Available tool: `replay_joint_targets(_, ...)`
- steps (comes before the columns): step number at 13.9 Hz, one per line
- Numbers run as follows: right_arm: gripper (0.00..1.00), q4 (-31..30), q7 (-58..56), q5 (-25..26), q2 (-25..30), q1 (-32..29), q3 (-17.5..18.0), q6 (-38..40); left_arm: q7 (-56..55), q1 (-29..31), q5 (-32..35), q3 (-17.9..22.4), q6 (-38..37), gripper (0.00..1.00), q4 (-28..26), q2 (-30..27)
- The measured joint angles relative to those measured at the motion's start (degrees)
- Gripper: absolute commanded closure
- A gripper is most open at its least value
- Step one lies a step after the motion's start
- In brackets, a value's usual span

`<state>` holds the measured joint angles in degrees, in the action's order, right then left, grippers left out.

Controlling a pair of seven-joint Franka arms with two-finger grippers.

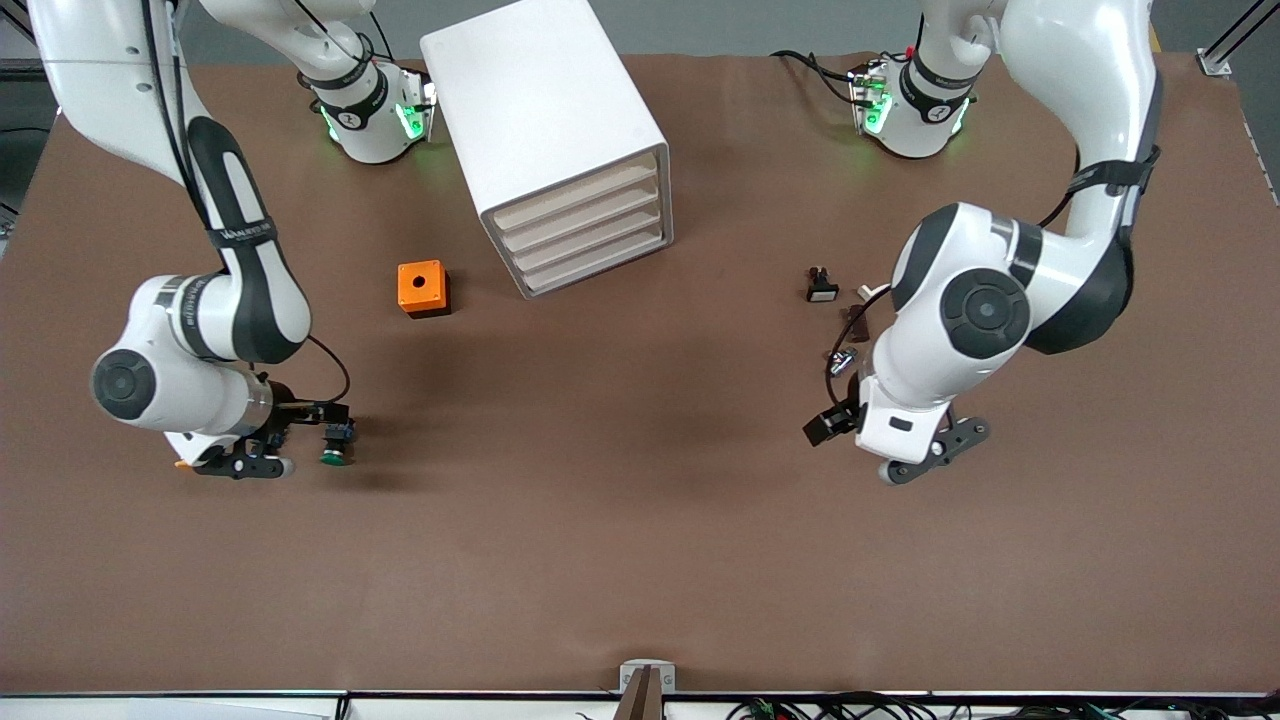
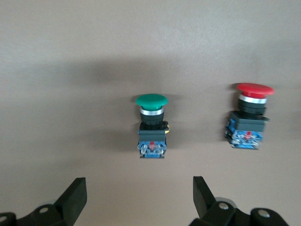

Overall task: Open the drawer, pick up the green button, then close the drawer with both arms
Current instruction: 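Place the green button beside the red button with the right gripper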

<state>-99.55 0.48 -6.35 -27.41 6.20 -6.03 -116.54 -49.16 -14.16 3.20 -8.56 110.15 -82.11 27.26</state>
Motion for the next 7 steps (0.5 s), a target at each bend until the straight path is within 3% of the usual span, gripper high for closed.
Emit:
replay_joint_targets(3, 0.0, 7.7, -0.1, 0.8, 0.3, -0.9, 0.0, 7.7, 5.8, 4.8, 0.2, 0.0, -4.5, 0.0, 0.2, -4.3)
replay_joint_targets(7, 0.0, 15.3, 0.0, 0.9, 0.3, -2.1, -0.1, 10.7, 17.0, 9.5, 0.3, 0.0, -13.5, 0.0, 0.3, -12.4)
